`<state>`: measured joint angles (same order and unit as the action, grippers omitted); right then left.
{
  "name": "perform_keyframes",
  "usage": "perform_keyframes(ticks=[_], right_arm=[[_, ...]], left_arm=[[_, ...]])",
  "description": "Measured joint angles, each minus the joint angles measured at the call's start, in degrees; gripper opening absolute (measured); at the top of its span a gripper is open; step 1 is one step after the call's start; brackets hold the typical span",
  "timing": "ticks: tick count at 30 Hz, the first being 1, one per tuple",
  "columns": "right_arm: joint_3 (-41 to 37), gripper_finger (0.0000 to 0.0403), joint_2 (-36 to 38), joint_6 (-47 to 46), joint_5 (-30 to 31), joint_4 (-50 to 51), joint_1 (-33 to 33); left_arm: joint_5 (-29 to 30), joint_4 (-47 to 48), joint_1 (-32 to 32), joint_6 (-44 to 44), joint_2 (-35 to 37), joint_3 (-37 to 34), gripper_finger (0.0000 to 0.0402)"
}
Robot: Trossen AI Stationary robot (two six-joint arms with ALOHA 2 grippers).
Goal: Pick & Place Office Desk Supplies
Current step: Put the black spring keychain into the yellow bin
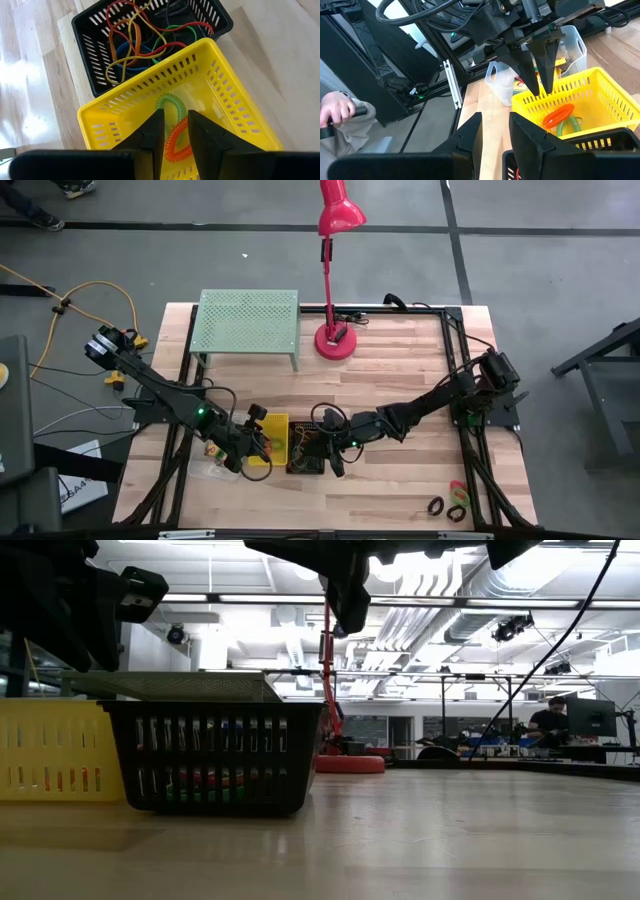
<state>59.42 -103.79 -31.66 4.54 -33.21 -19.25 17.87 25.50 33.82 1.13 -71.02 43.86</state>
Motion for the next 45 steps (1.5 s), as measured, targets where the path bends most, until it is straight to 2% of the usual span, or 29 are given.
perform_keyframes(ticks=[10,16,23,28,32,39,45], right_arm=[[0.0,0.0084,0.0,0.0,-0.7,0.3,0.0],[0.0,0.0084,0.0,0.0,-5.9,4.4,-0.4],[0.0,0.0084,0.0,-0.2,-9.4,14.3,-3.4],[0.0,0.0084,0.0,-2.5,-9.0,20.8,-7.0],[0.0,0.0084,0.1,-4.9,-4.9,25.4,-10.8],[0.0,0.0084,2.5,-15.1,1.2,36.9,-17.6],[0.0,0.0084,4.5,-32.2,1.2,48.4,-22.5]], left_arm=[[0.1,-2.7,0.0,-1.1,0.0,0.0,0.0081],[0.4,-11.1,-0.1,-9.7,0.0,0.0,0.0081],[0.4,-22.5,-1.9,-18.0,0.0,0.0,0.0081],[0.4,-28.0,-4.4,-19.3,0.0,0.0,0.0081],[-0.1,-29.9,-6.7,-19.3,0.0,0.0,0.0081],[-0.2,-30.4,-9.9,-18.5,0.0,0.0,0.0081],[-0.2,-30.6,-11.7,-16.3,0.0,0.0,0.0081]])
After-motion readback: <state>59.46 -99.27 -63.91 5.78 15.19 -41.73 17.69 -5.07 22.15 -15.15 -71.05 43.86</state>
